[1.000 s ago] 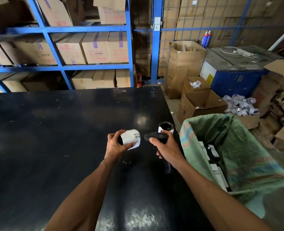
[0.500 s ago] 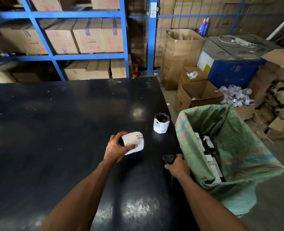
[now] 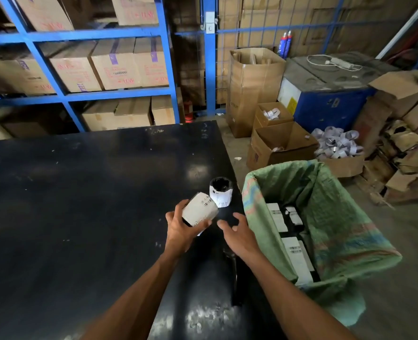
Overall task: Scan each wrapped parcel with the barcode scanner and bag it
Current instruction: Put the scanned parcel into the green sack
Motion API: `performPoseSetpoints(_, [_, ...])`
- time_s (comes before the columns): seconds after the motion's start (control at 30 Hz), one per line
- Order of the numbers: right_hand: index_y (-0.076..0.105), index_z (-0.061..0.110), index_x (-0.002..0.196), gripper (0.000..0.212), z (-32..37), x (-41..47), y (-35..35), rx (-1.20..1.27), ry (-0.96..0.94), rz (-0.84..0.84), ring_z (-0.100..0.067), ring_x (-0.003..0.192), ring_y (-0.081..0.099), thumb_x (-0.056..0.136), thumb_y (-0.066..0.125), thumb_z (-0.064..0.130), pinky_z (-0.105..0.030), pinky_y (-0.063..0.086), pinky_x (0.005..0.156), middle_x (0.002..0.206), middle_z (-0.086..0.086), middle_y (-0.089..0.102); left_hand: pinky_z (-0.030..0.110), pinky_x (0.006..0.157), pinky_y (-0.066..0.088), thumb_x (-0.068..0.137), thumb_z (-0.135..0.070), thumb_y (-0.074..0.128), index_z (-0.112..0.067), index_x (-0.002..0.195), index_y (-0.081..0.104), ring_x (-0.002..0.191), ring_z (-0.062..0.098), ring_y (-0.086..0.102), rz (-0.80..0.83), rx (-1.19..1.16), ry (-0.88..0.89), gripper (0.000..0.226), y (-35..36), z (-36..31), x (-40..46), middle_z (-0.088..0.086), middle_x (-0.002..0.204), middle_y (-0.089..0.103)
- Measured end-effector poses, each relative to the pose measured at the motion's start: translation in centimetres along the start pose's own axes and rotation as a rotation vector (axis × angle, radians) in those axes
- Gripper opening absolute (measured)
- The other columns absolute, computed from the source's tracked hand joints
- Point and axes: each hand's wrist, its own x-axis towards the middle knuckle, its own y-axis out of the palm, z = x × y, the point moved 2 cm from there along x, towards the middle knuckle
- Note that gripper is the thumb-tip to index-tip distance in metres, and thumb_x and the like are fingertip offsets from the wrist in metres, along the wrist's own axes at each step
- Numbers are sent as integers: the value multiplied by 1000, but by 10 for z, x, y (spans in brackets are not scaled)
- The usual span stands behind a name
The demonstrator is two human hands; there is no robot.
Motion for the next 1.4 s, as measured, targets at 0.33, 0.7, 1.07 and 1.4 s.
performPoseSetpoints(0.33, [4,42,162,105,22,42,-73,80,-239,-92,-23,148,38,81,66,68,-45,36,119,166,2,31,25,97,51,60,-34,93,-50,155,14,116,3,53,237,-34,142,125,100,-58,4,-13,128,33])
performPoseSetpoints(0.7, [9,44,162,90,-65,120,-204,-128,-158,-237,-32,137,46,90,61,63,-46,42,109,156,-8,44,48,122,9,102,-55,38,-34,161,-4,154,30,-6,118,276,124,75,210,-98,32,12,167,-9])
performPoseSetpoints(1.07, [-7,22,164,93,-180,170,-236,-383,107,-3,-44,141,39,101,60,35,-42,38,110,160,-28,24,34,47,48,101,-55,16,-3,159,16,63,29,66,-160,811,31,78,253,-113,69,21,111,63])
performPoseSetpoints(1.4, [-2,21,163,94,-265,214,-178,-505,305,151,-41,144,28,97,60,49,-49,28,116,159,-24,30,43,59,54,105,-47,35,-16,146,-34,75,36,66,-128,848,-23,87,285,-84,55,24,127,59])
